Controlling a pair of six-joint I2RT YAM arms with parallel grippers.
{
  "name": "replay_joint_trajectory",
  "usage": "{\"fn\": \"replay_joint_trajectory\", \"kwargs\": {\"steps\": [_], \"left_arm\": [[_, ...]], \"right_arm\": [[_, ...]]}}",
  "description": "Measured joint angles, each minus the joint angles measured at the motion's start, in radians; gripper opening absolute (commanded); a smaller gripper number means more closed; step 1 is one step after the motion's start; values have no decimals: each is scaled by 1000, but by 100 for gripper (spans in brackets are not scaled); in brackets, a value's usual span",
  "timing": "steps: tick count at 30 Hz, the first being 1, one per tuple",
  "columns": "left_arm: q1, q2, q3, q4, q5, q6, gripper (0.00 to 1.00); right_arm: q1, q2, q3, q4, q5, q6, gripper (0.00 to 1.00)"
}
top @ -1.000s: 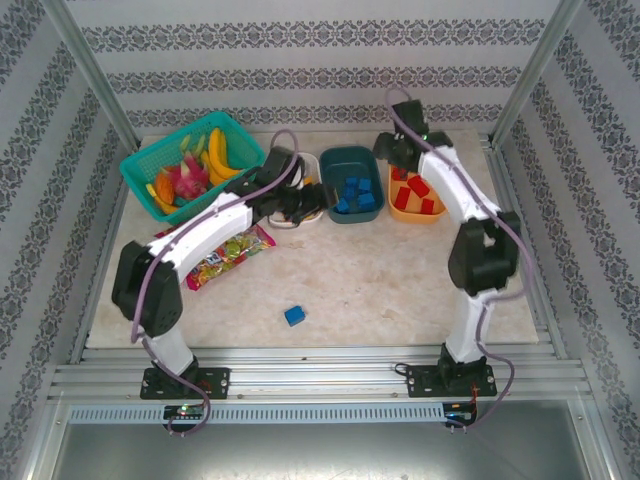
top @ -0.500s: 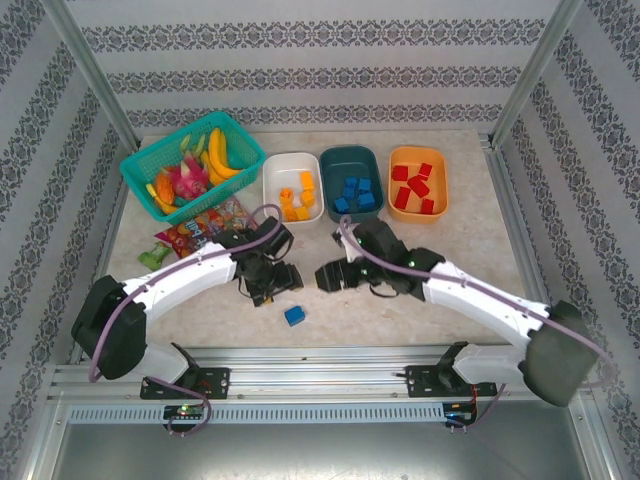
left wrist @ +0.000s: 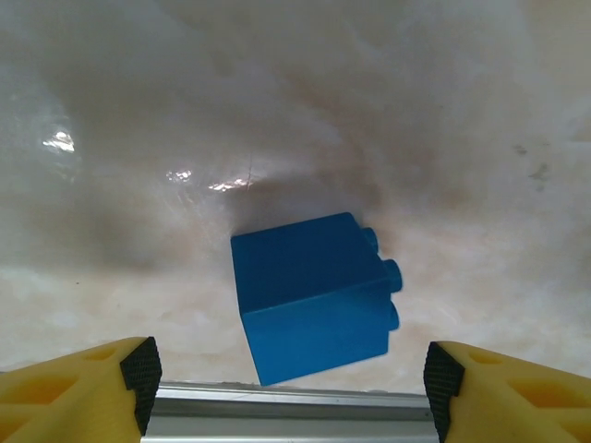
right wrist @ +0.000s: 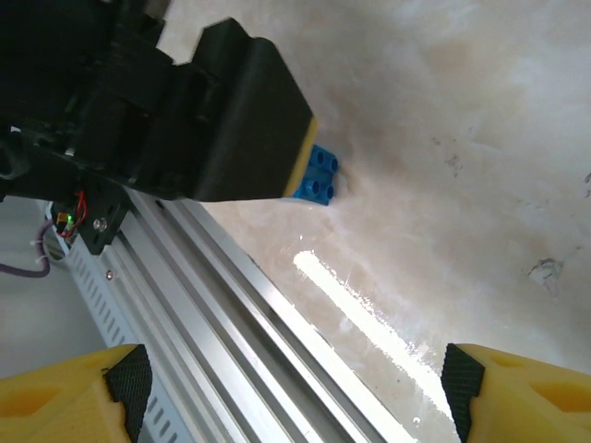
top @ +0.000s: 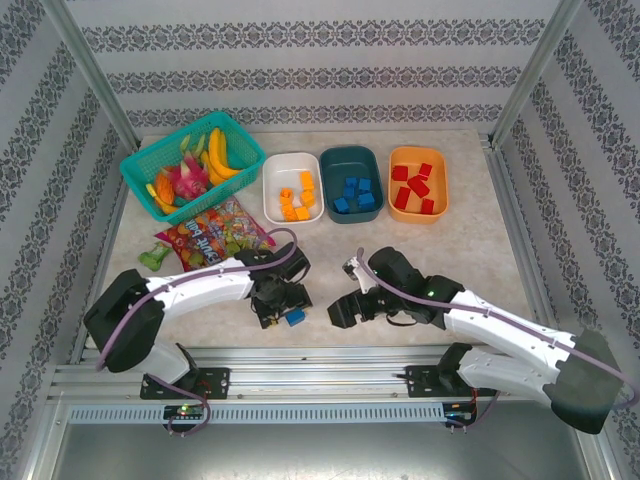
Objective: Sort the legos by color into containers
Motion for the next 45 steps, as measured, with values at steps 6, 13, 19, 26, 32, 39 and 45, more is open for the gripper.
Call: {"fn": "replay_joint_trajectory", "kwargs": {"steps": [6, 13, 19, 26, 32, 39, 45], "left_arm": [[-28, 78, 35, 18, -16, -29, 68], [-37, 117, 49, 29, -47, -43, 54], [-37, 118, 81, 19, -78, -33, 45], [-37, 118, 188, -45, -128, 17, 37], [-31, 145, 427, -114, -164, 113, 36], [59, 360, 804, -150, -179, 248, 34], [138, 609, 1173, -166, -153, 344, 34]], "right_arm": [[0, -31, -25, -8, -19, -2, 98], [0, -33, -25, -6, -18, 0, 97], [0, -34, -25, 0, -6, 1, 96], [-47, -95, -49, 94, 40, 17, 97], [-145, -140, -56, 254, 127, 48, 97], [-303, -50, 21, 370, 229, 57, 97], [-424, 121, 154, 405, 302, 65, 97]]}}
